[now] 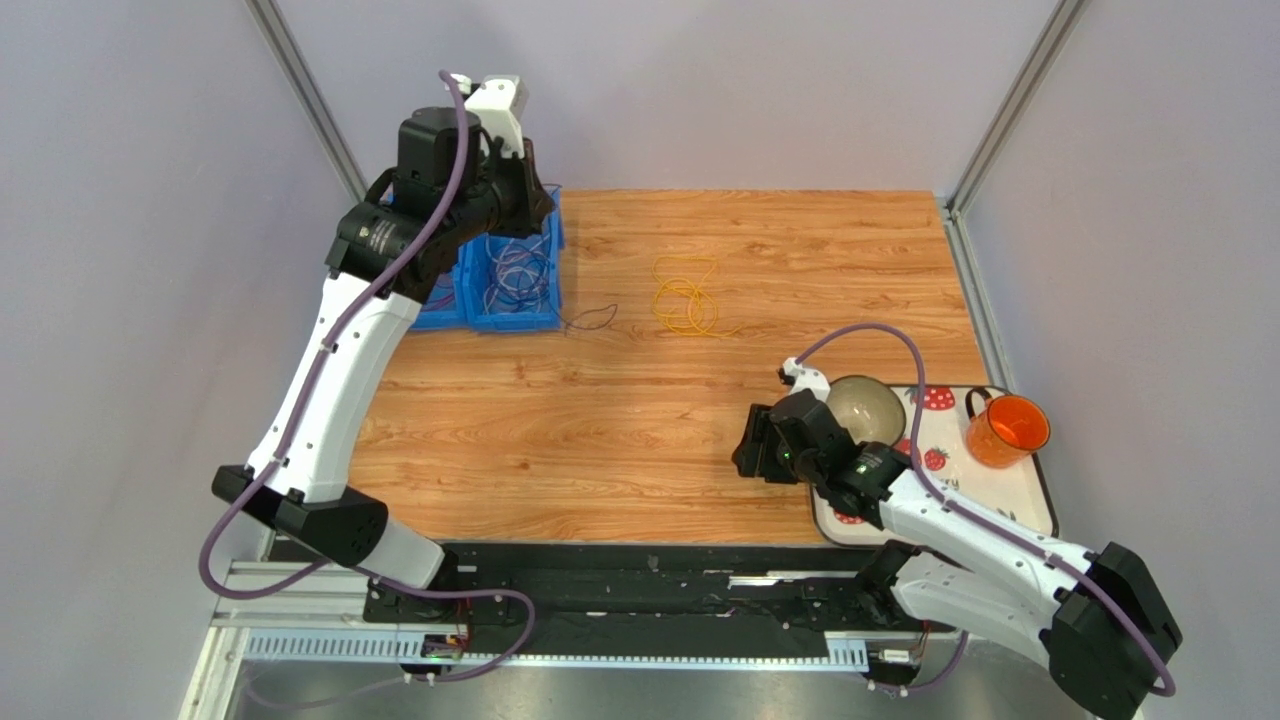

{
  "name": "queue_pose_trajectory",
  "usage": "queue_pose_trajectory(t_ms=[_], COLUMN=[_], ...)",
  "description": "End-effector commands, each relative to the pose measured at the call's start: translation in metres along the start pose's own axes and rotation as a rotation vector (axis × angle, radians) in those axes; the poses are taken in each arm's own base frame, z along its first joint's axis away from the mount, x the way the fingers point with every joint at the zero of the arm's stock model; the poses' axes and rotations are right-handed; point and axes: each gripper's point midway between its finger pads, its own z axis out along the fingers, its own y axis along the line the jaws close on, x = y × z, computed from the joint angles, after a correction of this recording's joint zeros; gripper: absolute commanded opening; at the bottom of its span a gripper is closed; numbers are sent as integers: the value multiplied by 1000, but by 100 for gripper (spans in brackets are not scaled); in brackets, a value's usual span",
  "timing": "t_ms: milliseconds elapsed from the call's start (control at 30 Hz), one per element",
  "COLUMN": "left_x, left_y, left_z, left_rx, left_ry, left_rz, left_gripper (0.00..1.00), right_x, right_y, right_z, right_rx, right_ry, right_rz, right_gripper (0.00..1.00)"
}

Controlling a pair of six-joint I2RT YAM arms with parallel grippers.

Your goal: Untangle the cables

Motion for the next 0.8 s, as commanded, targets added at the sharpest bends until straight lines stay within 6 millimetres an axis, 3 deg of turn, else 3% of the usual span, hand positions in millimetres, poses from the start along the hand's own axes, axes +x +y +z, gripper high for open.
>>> queue_pose_trajectory(t_ms=[0, 167, 500, 767], left_x=[-39, -55, -105, -139], left_y=[7, 21, 21, 38], left_z=[-34, -36, -60, -70], left_rx=[-16, -55, -53, -111], left_ry=[-150, -177, -332, -426], left_rz=[23, 26, 27, 6], left_gripper=[0, 0, 0, 0], right_x=[-9, -5, -5, -4], right_y=[9, 7, 8, 7], right_z=[3, 8, 7, 5], right_rx=[-34, -29, -34, -33], right_ry=[-37, -27, -23, -22], right_rz=[8, 5, -4, -6], right_gripper=[57, 57, 56, 57])
